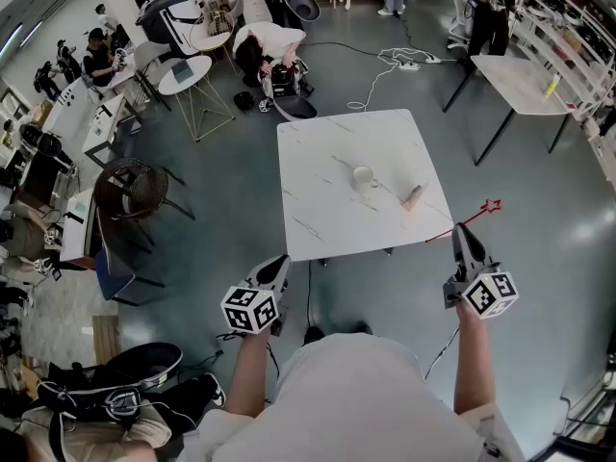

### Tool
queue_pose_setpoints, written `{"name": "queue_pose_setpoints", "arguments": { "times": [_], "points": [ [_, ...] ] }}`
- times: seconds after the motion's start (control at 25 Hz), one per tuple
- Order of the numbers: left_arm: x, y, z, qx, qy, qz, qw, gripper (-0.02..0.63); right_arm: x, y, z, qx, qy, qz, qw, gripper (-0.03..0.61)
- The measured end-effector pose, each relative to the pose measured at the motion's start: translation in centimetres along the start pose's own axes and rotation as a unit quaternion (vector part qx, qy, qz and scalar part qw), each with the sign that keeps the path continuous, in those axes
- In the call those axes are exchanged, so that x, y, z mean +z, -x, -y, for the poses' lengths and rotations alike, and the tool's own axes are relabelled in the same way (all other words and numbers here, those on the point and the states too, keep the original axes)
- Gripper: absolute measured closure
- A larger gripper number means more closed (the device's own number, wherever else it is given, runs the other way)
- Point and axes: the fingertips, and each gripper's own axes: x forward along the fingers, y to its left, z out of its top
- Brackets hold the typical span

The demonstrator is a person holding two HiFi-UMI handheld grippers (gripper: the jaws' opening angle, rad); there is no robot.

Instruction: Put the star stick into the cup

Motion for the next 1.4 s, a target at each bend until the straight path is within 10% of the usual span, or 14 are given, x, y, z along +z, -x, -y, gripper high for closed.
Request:
{"name": "queue_pose_setpoints", "arguments": {
  "times": [1.4],
  "points": [
    [-2.0, 2.6, -4.1, -0.019, 0.012, -0.029, 0.9993, 0.601, -3.4, -0.3, -4.9, -0.020, -0.040, -0.017, 0.999, 0.544]
  ]
}}
